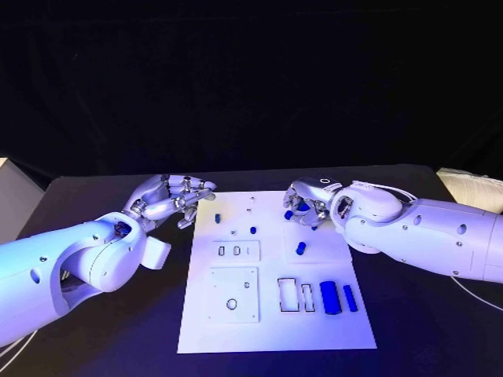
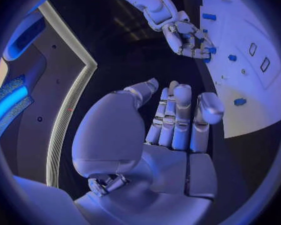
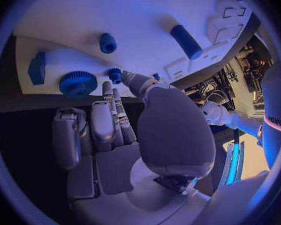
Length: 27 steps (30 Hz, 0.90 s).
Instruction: Assemble the parts on the task board
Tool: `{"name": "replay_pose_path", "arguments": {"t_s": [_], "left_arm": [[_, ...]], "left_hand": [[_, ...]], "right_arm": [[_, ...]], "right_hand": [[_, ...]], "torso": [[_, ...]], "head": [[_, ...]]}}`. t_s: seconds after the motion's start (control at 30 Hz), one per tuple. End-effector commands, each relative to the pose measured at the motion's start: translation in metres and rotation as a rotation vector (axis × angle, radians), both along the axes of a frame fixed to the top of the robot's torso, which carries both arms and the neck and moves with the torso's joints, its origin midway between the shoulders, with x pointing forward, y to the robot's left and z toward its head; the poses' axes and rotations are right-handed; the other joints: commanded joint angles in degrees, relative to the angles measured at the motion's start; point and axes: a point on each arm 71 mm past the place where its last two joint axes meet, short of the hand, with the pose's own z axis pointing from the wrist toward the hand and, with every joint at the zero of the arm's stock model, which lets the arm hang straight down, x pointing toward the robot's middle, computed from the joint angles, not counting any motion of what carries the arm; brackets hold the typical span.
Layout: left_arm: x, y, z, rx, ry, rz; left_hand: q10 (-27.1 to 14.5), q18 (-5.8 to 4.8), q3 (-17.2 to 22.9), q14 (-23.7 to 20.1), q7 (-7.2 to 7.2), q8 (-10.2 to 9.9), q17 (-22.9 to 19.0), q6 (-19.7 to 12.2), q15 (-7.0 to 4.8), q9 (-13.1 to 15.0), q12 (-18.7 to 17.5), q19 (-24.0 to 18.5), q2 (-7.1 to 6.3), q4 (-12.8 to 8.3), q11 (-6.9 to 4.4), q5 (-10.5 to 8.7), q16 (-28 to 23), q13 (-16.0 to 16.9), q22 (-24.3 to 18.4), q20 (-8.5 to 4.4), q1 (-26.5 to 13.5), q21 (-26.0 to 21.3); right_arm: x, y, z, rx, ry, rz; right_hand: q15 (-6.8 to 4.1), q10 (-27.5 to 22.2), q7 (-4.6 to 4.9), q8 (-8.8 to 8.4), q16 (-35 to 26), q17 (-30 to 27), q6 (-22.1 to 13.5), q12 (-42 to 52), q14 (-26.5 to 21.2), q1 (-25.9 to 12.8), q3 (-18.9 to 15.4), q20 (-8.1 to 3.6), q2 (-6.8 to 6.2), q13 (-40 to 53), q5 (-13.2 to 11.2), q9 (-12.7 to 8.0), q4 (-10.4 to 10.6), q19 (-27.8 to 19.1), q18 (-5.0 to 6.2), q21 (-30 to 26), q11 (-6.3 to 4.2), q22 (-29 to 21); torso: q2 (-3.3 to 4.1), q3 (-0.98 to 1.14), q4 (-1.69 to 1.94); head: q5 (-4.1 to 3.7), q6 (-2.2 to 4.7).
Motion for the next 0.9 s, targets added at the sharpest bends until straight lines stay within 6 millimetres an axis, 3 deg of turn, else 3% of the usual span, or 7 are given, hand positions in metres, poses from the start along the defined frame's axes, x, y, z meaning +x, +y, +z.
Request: {"name": "replay_pose_path", "arguments": {"t_s": [0.03, 0.3, 0.47, 0.73, 0.77, 0.9], "left_arm": [[-0.001, -0.0026, 0.0007, -0.003, 0.003, -0.031], [-0.0008, -0.0032, 0.0, 0.0, 0.01, -0.036], [-0.0007, -0.0027, -0.0004, 0.002, 0.014, -0.037], [-0.0007, -0.0025, -0.0008, 0.005, 0.018, -0.04], [-0.0005, -0.0024, -0.0009, 0.007, 0.018, -0.04], [-0.0001, -0.0019, -0.0013, 0.011, 0.018, -0.04]], "left_hand": [[0.2, -0.73, 0.0, 0.3, -0.08, 0.2, 0.0, -0.4, -0.02, 0.1, 0.2, 0.5, -0.43, -0.2, 0.01, 0.13, 0.4, 0.1, 0.1, -0.02, -0.3, 0.3], [0.2, -0.74, 0.0, 0.2, -0.09, 0.2, 0.0, -0.5, -0.02, 0.1, 0.3, 0.5, -0.31, -0.2, 0.01, 0.14, 0.4, 0.2, 0.2, -0.02, -0.3, 0.4], [0.1, -0.73, 0.1, 0.2, -0.09, 0.2, 0.0, -0.5, -0.03, 0.1, 0.3, 0.4, -0.27, -0.3, 0.0, 0.14, 0.3, 0.2, 0.2, -0.03, -0.2, 0.4], [0.0, -0.73, 0.1, 0.1, -0.08, 0.3, -0.1, -0.6, -0.03, 0.2, 0.3, 0.4, -0.24, -0.4, 0.0, 0.13, 0.3, 0.3, 0.2, -0.03, -0.1, 0.4], [0.0, -0.73, 0.2, 0.1, -0.08, 0.3, -0.1, -0.6, -0.04, 0.2, 0.3, 0.4, -0.23, -0.5, 0.0, 0.13, 0.2, 0.3, 0.2, -0.04, 0.0, 0.5], [0.0, -0.72, 0.2, 0.1, -0.07, 0.3, -0.1, -0.7, -0.03, 0.2, 0.4, 0.4, -0.23, -0.5, 0.0, 0.13, 0.3, 0.4, 0.2, -0.04, 0.1, 0.5]], "right_arm": [[0.0, 0.0002, -0.0013, -0.027, -0.001, -0.001], [0.0003, 0.003, -0.0018, -0.028, 0.001, 0.004], [0.0008, 0.0039, -0.0023, -0.03, 0.003, 0.003], [0.0011, 0.0054, -0.0024, -0.024, -0.005, -0.006], [0.0011, 0.0054, -0.0024, -0.024, -0.006, -0.009], [0.0012, 0.0053, -0.0025, -0.027, -0.01, -0.019]], "right_hand": [[0.25, -0.2, -0.33, 0.11, 0.4, 0.1, 0.2, -0.1, 1.8, -0.5, -0.4, 0.31, 0.1, 0.0, 0.0, 0.1, 0.2, 1.5, -0.4, 0.2, -0.1, 4.7], [0.16, 0.3, -0.5, 0.42, 0.8, 0.1, 0.8, 0.1, 1.8, -0.4, -0.4, 0.26, 0.61, 0.2, 0.3, 0.4, 0.6, 1.6, -0.43, 0.3, -0.24, 4.9], [0.0, 1.0, -0.72, 0.86, 1.2, 0.1, 1.5, 0.1, 1.7, -0.1, 0.0, 0.15, 1.24, 0.3, 0.4, 0.8, 0.9, 1.7, -0.48, 0.5, -0.46, 5.3], [-0.35, 2.4, -1.24, 1.88, 1.7, -0.1, 3.0, 0.2, 1.6, 0.2, 0.6, -0.14, 1.93, 0.4, 1.5, 1.7, 1.2, 1.9, -0.58, 0.9, -0.9, 5.8], [-0.55, 2.8, -1.43, 2.22, 1.7, -0.3, 3.4, 0.2, 1.5, 0.2, 0.8, -0.25, 2.05, 0.5, 3.1, 2.1, 1.4, 1.9, -0.59, 0.9, -0.95, 5.9], [-0.75, 3.8, -1.67, 3.03, 2.0, -0.4, 4.3, 0.2, 1.5, 0.6, 1.2, -0.5, 2.43, 0.6, 5.3, 3.0, 1.2, 2.0, -0.63, 1.0, -1.36, 6.1]], "torso": [[0.22, -0.04, 0.04], [0.45, -0.14, 0.17], [0.49, -0.05, 0.25], [0.6, -0.07, 0.28], [0.61, -0.03, 0.28], [0.67, 0.01, 0.24]], "head": [[-0.14, 0.03], [-0.22, -0.37], [-0.29, -0.35], [-0.31, -0.68], [-0.31, -0.72], [-0.25, -0.83]]}}
